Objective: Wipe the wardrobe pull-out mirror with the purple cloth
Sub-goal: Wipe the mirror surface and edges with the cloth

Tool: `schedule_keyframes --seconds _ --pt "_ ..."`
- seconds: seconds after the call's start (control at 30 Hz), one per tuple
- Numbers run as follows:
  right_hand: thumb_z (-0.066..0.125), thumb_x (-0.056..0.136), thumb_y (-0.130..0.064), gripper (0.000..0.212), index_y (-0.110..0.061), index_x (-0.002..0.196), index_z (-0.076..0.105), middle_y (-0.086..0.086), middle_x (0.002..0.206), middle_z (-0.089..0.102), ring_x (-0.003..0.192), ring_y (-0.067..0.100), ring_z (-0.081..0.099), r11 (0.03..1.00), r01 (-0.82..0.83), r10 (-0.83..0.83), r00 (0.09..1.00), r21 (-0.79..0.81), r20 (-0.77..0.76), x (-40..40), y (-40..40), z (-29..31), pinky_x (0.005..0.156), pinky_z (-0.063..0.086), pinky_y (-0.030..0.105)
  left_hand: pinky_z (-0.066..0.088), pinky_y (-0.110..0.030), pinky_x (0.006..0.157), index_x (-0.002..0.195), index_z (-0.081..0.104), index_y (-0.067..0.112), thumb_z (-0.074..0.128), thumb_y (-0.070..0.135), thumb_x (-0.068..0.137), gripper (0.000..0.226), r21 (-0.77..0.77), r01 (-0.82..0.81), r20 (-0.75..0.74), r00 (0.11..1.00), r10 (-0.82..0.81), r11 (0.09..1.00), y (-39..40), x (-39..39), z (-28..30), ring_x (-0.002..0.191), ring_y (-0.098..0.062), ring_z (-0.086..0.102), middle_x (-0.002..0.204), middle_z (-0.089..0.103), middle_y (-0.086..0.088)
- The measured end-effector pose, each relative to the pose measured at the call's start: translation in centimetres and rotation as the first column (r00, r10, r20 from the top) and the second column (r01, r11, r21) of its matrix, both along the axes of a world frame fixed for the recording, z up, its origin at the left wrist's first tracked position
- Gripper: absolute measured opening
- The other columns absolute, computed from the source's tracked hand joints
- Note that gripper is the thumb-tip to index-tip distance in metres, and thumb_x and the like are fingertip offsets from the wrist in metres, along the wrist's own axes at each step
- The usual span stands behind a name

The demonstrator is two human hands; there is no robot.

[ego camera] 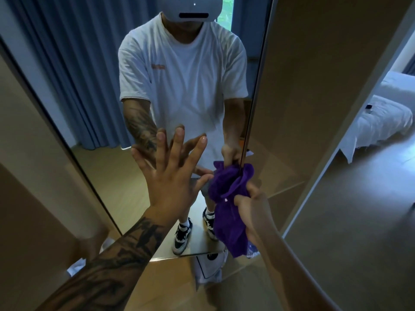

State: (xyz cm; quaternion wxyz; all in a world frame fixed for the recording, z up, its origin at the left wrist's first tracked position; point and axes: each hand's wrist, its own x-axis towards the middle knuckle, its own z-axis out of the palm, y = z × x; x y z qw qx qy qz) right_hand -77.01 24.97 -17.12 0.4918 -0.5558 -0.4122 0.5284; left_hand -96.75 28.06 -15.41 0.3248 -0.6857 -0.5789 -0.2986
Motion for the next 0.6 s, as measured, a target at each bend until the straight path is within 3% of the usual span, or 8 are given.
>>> schedule_keyframes --seconds 0.13,0.27,0.37,0.43,0.5,0.6 --pt "0.050 0.088 0.014 0.033 -0.011 0.098 0.068 0.013 0.075 0.067 0.065 0.028 0.057 1.000 -0.016 0.016 0.999 0.012 0.047 -0.1 0.4 1.3 0.055 0.041 0.035 -0.011 -0.080 0.113 0.165 -0.007 0.046 0.034 0.085 0.096 0.089 -0.015 -0.041 0.005 0.999 0.041 0.999 -0.1 0.5 0.1 0.154 -0.025 -0.036 0.168 -0.037 0.006" --pt "0.048 0.090 0.012 0.054 -0.036 0.079 0.072 0.012 0.077 0.072 0.062 0.021 0.064 0.995 -0.014 0.018 0.999 0.100 -0.036 0.0 1.3 3.3 0.055 0.050 0.033 -0.013 -0.079 0.113 0.166 -0.002 0.045 0.036 0.085 0.096 0.089 0.000 -0.044 0.003 0.999 0.044 0.999 0.1 0.4 0.1 0.156 -0.028 -0.031 0.171 -0.031 0.004" --pt "0.048 0.090 0.011 0.039 -0.021 0.092 0.070 0.014 0.076 0.069 0.062 0.021 0.060 0.994 -0.007 0.002 0.999 0.110 0.038 0.1 1.0 2.2 0.052 0.045 0.028 -0.007 -0.082 0.113 0.166 0.000 0.044 0.034 0.084 0.097 0.087 0.008 -0.039 0.005 0.999 0.039 0.999 0.2 0.5 -0.1 0.157 -0.028 -0.030 0.171 -0.028 0.004" --pt "0.051 0.091 0.011 0.031 -0.013 0.098 0.069 0.010 0.075 0.070 0.059 0.019 0.060 1.000 -0.020 0.021 0.996 -0.006 0.082 0.1 0.7 1.0 0.049 0.044 0.026 -0.006 -0.082 0.113 0.166 -0.003 0.045 0.032 0.085 0.097 0.087 0.002 -0.052 0.011 0.999 0.052 0.999 0.3 0.6 0.0 0.156 -0.027 -0.032 0.170 -0.032 0.005" --pt "0.052 0.090 0.013 0.031 -0.011 0.100 0.070 0.006 0.068 0.070 0.050 0.014 0.061 0.993 -0.048 0.057 0.994 -0.106 0.088 0.1 0.6 0.6 0.044 0.043 0.023 -0.005 -0.084 0.112 0.164 -0.010 0.046 0.032 0.085 0.096 0.089 -0.017 -0.047 0.023 0.999 0.047 0.999 0.2 0.7 0.1 0.154 -0.025 -0.037 0.167 -0.038 0.006" --pt "0.051 0.089 0.012 0.036 -0.016 0.096 0.072 0.008 0.072 0.072 0.054 0.015 0.065 0.998 -0.033 0.034 0.999 -0.051 0.005 0.1 1.6 1.9 0.046 0.048 0.026 -0.001 -0.086 0.111 0.164 -0.013 0.046 0.032 0.084 0.097 0.089 -0.015 -0.038 0.020 0.999 0.038 0.999 0.4 0.5 0.1 0.153 -0.024 -0.038 0.167 -0.039 0.007"
